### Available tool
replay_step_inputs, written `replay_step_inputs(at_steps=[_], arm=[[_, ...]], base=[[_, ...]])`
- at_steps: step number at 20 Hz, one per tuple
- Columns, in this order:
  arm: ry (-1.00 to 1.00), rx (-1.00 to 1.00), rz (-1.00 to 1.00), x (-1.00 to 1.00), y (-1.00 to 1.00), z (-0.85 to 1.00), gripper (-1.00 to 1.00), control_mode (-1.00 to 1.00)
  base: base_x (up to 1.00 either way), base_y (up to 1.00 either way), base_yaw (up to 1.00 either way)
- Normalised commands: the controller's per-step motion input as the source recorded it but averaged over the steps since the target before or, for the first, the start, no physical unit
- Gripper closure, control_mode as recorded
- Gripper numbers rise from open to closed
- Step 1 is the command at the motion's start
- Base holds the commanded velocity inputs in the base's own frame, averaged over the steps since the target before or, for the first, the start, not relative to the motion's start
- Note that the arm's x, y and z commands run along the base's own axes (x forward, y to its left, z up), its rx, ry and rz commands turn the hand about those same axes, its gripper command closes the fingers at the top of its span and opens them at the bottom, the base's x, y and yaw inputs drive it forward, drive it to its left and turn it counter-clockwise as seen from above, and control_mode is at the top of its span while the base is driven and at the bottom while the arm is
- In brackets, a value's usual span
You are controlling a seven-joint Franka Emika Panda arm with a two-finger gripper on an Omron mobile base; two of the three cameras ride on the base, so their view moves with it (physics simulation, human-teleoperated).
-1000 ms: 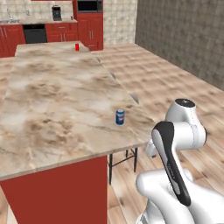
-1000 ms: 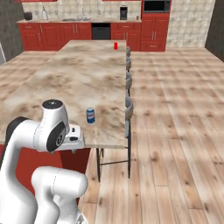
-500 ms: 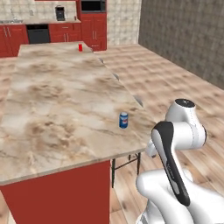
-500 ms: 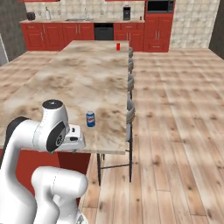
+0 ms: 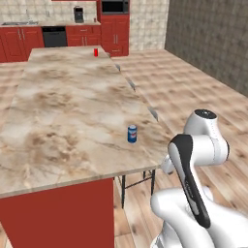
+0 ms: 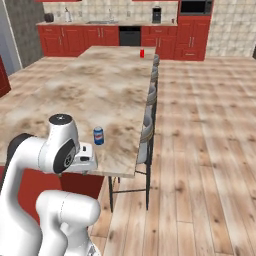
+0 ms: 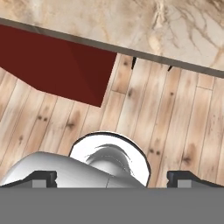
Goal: Four empty soda cans are scattered around the kitchen. Gather all the cans and cluster them next to the stove for recycling.
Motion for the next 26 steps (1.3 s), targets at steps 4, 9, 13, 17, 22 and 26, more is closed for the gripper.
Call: replay_step_inputs(at_steps=[4,9,13,17,22,26], arm=[[0.0,0.0,0.0,0.0,0.0,0.0,-1.0,1.0],[0.0,0.01,0.0,0.15,0.01,0.45,-1.0,-1.0],[0.0,0.01,0.0,0.3,0.03,0.71,-1.0,-1.0],[0.0,0.04,0.0,0.4,-0.04,0.7,-1.0,-1.0],[0.03,0.01,0.0,0.68,0.07,0.38,-1.0,-1.0],[0.0,0.0,0.0,0.84,0.2,0.02,-1.0,-1.0]], base=[[0.2,-0.09,0.02],[0.08,-0.01,0.0],[0.0,0.0,0.0],[0.0,0.0,0.0],[0.0,0.0,0.0],[0.0,0.0,0.0]])
